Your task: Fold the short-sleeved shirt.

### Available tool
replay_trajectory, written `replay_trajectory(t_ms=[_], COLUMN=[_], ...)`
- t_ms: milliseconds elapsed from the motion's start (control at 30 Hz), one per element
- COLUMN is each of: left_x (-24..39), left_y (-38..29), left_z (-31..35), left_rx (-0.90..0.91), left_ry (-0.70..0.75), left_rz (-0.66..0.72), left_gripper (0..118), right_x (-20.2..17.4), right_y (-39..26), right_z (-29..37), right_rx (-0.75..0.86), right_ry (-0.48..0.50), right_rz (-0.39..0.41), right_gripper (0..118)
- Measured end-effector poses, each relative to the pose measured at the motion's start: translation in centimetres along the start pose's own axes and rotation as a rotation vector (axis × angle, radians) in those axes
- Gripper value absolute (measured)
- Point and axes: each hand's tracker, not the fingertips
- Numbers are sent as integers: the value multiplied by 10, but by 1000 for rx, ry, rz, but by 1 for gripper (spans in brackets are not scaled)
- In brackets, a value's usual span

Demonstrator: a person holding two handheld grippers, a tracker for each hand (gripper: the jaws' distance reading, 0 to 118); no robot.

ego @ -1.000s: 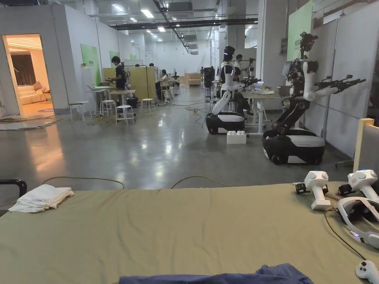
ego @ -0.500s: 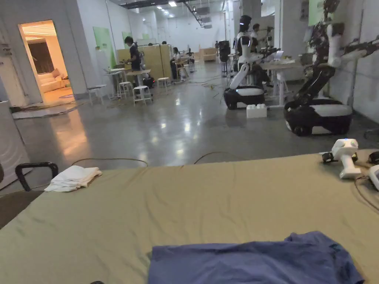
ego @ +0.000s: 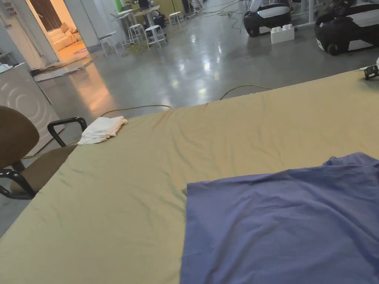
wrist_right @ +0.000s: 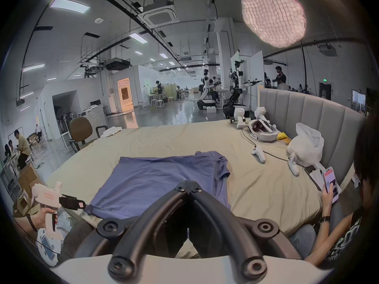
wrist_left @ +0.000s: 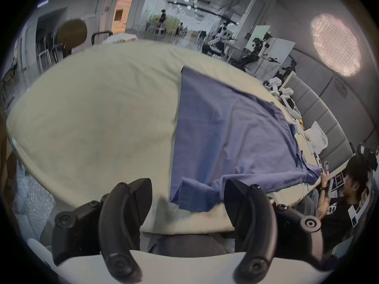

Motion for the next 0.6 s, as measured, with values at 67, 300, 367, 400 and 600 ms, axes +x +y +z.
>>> replay_trajectory(t_ms=[67, 300, 367, 400, 600], left_x=[2, 15, 14, 17, 29], left_y=[0, 8, 11, 12, 18], left_z=[-9, -30, -36, -40, -50], left_rx=[-16, -111, -138, -183, -232], left_ry=[-5, 31, 21, 40, 92], left_rz=[-13, -95, -91, -108, -178], left_gripper=[65, 11, 8, 8, 8], right_x=[3, 16, 21, 25, 76], right_y=[-2, -16, -21, -25, -83], right_z=[1, 0, -4, -8, -70], right_rx=[-12, -69, -95, -113, -392], right_ry=[-8, -53, -67, -75, -140], right_rz=[-4, -22, -34, -39, -146], right_gripper=[0, 0, 0, 0, 67])
